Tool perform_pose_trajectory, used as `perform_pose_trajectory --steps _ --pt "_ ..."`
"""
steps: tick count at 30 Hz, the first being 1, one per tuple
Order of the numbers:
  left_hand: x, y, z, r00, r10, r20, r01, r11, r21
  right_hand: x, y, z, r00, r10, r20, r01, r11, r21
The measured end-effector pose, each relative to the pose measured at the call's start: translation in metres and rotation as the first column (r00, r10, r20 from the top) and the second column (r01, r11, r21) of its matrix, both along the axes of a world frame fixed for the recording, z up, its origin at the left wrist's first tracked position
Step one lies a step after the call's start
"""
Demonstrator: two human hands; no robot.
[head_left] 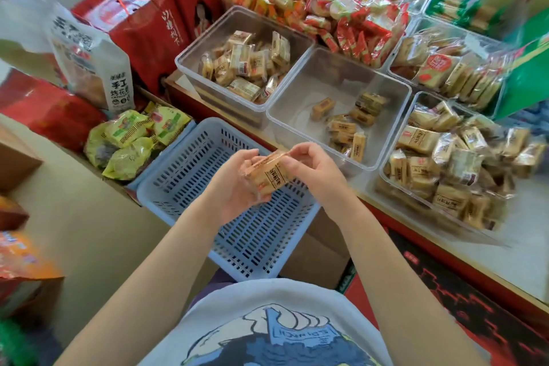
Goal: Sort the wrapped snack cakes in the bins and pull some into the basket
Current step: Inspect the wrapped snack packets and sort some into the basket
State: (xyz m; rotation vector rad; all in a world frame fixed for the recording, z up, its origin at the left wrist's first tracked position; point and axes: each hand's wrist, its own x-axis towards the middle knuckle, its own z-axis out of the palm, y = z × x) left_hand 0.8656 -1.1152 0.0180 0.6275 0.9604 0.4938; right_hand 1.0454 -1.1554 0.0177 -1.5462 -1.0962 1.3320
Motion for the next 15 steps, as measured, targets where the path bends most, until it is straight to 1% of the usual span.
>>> perform_pose_trajectory --steps 1,3,5,7,9,12,15 --pt "0.001 0.0 -0.001 1.0 0.013 0.003 -0.013 0.999 0.029 0.002 0.0 0.0 0.999 -0.033 -0.002 0.033 0.999 0.004" --pt "0.003 0.0 -0.002 0.998 0.027 -0.053 -0.02 0.991 0.133 0.004 -0.002 -0.002 0.995 -0.087 -0.04 0.087 0.996 0.0" --pt "0.004 -0.002 0.0 0.99 0.066 -0.126 -0.038 0.976 0.217 0.002 -0.007 -0.002 0.991 -0.112 -0.076 0.113 0.994 0.0" --pt "0.006 -0.007 0.002 0.985 0.096 -0.141 -0.054 0.961 0.271 -0.001 -0.012 -0.001 0.986 -0.128 -0.11 0.129 0.992 0.003" --pt "0.007 -0.012 0.004 0.982 0.132 -0.137 -0.088 0.953 0.291 -0.001 -0.016 0.0 0.977 -0.157 -0.143 0.161 0.987 0.017" --pt "0.009 -0.017 0.007 0.969 0.208 -0.138 -0.162 0.944 0.287 0.002 -0.018 0.002 0.953 -0.249 -0.172 0.258 0.966 0.029" --pt "0.011 -0.019 0.008 0.964 0.232 -0.134 -0.185 0.938 0.294 0.004 -0.019 0.004 0.937 -0.315 -0.149 0.326 0.944 0.051"
